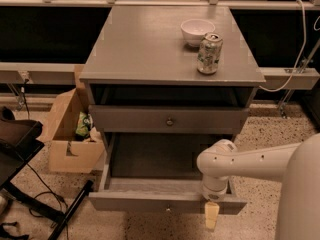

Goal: Open middle drawer

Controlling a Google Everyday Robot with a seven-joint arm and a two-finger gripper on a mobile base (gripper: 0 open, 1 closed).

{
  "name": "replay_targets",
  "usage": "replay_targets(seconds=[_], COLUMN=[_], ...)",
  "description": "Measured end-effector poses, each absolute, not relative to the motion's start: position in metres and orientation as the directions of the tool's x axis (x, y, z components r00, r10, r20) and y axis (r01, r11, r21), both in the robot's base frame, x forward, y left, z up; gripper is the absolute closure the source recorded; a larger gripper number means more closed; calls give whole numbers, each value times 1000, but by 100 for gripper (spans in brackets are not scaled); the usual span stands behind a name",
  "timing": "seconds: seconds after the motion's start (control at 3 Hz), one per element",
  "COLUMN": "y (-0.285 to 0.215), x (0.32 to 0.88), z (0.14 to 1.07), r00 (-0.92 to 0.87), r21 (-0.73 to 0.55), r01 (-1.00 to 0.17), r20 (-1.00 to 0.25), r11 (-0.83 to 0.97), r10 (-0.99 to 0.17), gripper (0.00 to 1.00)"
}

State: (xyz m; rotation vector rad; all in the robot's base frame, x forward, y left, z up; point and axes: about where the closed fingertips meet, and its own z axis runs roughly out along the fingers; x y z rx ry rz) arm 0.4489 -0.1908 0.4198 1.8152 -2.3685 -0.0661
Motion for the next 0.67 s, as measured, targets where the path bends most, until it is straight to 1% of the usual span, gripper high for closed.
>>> replay_targets(seconds=[0.33, 0.67], y=[-191, -194], x=[447, 430], z=[417, 408], r00=[-252, -263], r21=[140, 201], r01=[-954, -940], r20=[91, 82], r11=[263, 275], r10=[-963, -961], gripper=[0, 14])
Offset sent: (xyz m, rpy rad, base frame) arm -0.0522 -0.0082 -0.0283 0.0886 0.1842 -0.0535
